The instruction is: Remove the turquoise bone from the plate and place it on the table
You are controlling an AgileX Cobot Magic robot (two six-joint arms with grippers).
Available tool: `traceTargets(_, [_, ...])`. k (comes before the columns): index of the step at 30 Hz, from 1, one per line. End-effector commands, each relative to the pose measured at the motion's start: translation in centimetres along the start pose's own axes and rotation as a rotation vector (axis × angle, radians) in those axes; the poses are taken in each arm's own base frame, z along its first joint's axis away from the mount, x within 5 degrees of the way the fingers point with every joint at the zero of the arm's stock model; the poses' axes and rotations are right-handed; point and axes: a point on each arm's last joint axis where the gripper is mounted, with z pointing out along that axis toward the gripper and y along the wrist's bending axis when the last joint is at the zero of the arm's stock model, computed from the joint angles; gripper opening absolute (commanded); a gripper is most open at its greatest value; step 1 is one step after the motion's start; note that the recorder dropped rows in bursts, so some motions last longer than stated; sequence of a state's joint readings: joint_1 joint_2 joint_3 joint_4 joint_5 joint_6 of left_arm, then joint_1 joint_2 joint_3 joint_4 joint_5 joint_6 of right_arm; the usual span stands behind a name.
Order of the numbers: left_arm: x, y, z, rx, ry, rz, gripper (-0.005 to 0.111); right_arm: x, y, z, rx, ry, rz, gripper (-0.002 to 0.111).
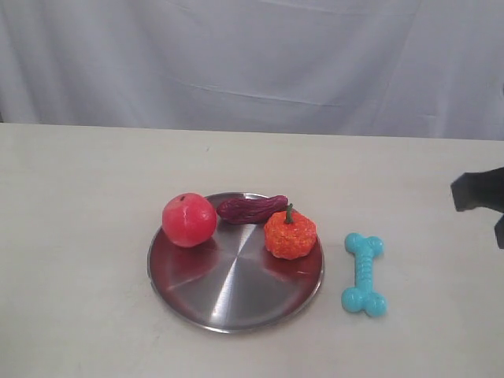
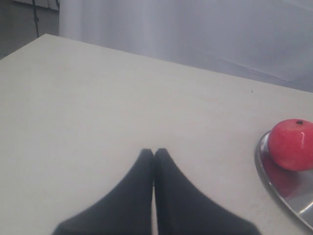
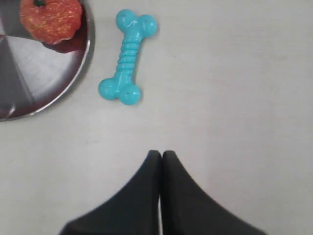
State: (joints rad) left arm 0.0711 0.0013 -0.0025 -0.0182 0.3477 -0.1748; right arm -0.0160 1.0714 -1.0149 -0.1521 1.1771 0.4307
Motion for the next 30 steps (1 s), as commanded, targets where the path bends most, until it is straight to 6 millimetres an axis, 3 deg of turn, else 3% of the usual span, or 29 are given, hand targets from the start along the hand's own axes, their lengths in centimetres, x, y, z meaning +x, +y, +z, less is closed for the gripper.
traceTargets(1, [0.0, 0.0, 0.0, 0.007, -0.003, -0.004, 0.0, 3.5, -0.2, -1.5, -0.154, 0.001, -0.048, 0.0])
traceTargets(8, [0.0, 0.0, 0.0, 0.007, -0.003, -0.004, 0.0, 8.7, -0.7, -1.4, -0.358, -0.125, -0.04, 0.0])
traceTargets(12, [0.0, 0.0, 0.0, 0.007, -0.003, -0.004, 0.0, 10.3, -1.0, -0.3, -0.398, -0.162, -0.011, 0.0])
traceTargets(17, [0.0, 0.0, 0.0, 0.007, -0.003, -0.004, 0.0, 10.4, -1.1, -0.4, -0.393, -0.181, -0.015, 0.0])
traceTargets(21, [0.0, 0.0, 0.0, 0.007, -0.003, -0.004, 0.0, 8.7, -1.0, -1.0, -0.385, -0.413, -0.084, 0.0])
traceTargets(25, [0.0, 0.0, 0.0, 0.007, -0.003, -0.004, 0.0, 8.3, -0.7, -1.5, -0.4, -0.506, -0.144, 0.0])
traceTargets(30, [0.0, 0.0, 0.0, 0.007, -0.003, -0.004, 0.0, 10.7, -3.6, -5.1, -0.381, -0.766, 0.014, 0.0])
